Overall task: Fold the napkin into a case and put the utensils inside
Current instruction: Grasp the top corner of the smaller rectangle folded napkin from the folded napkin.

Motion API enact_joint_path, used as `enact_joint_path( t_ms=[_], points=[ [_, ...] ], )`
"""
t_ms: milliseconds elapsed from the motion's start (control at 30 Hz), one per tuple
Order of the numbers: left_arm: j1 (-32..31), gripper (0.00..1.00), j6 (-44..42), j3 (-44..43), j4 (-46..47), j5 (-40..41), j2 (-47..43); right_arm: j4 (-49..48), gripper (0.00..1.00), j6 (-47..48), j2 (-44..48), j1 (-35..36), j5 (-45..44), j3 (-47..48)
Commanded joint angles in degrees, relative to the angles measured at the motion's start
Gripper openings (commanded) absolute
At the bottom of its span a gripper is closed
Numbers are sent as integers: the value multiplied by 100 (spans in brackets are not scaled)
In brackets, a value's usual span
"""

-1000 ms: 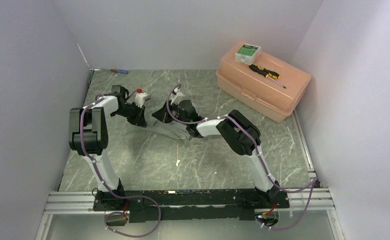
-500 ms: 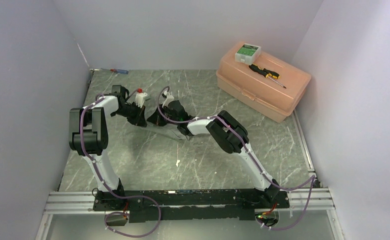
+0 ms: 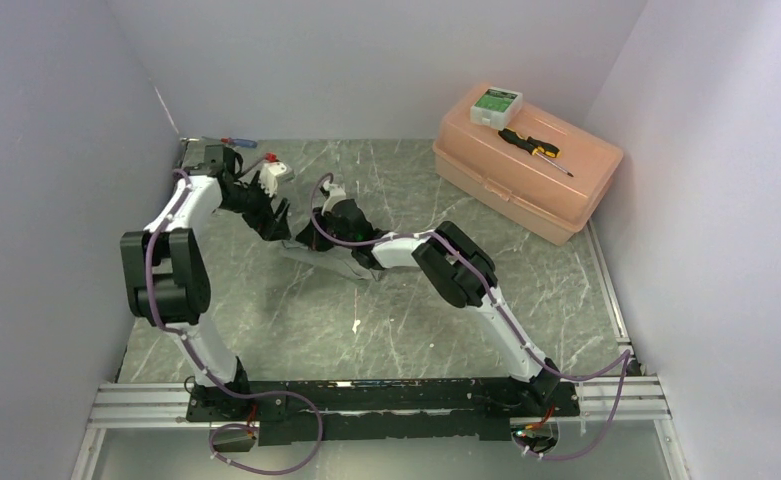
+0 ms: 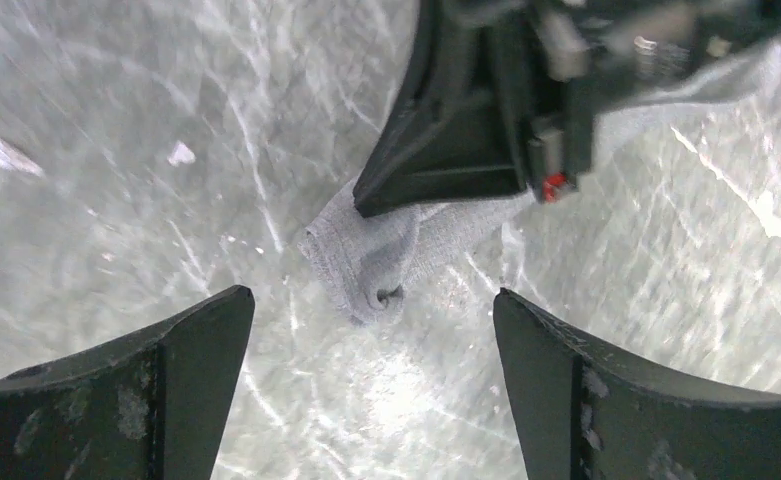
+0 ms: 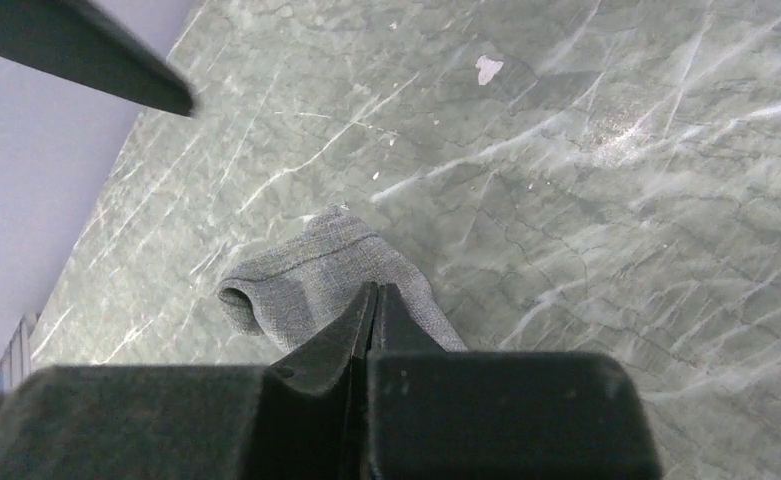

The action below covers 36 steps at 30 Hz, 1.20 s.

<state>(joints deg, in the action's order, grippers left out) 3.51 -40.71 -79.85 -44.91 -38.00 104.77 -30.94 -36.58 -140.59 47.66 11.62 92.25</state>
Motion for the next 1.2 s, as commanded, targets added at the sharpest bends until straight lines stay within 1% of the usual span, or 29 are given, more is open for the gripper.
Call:
enact_joint_path(
  t_ms=[0, 100, 233, 367, 533, 600, 667, 733, 833, 967, 1100, 1167],
  points=[
    [-10, 95, -2206, 34, -775, -468, -635, 912, 0, 101, -301, -142, 67, 71],
    [-23, 95, -3104, 493, -745, -298, -798, 782, 0, 29, -255, -195, 99, -75],
    [-78, 95, -4015, 1393, 13, -231, -1185, 757, 0, 24, -275, -209, 177, -68],
    [-209, 95, -4412, 1835, 560, -141, -1191, 773, 0, 18, -310, -220, 233, 3],
    [-241, 95, -4935, 2396, 1611, -18, -1336, 786, 0, -30, -349, -231, 261, 64],
    [-248, 95, -5106, 2510, 1863, 45, -1337, 786, 0, -35, -375, -230, 273, 88],
    [-252, 95, -5469, 2622, 1983, 118, -1333, 787, 0, -55, -404, -231, 298, 121],
    [-253, 95, -5571, 2863, 2368, 169, -1403, 812, 0, -52, -408, -231, 283, 144],
    [-254, 95, -5234, 2839, 2690, 296, -1410, 795, 0, -50, -403, -226, 281, 142],
    [-187, 95, -5115, 2619, 2504, 339, -1416, 825, 0, -53, -421, -233, 284, 159],
    [-216, 95, -5208, 2588, 2523, 232, -1426, 823, 0, -67, -417, -231, 280, 123],
    [-239, 95, -5438, 2546, 2224, 148, -1424, 830, 0, -57, -393, -231, 255, 118]
  ],
)
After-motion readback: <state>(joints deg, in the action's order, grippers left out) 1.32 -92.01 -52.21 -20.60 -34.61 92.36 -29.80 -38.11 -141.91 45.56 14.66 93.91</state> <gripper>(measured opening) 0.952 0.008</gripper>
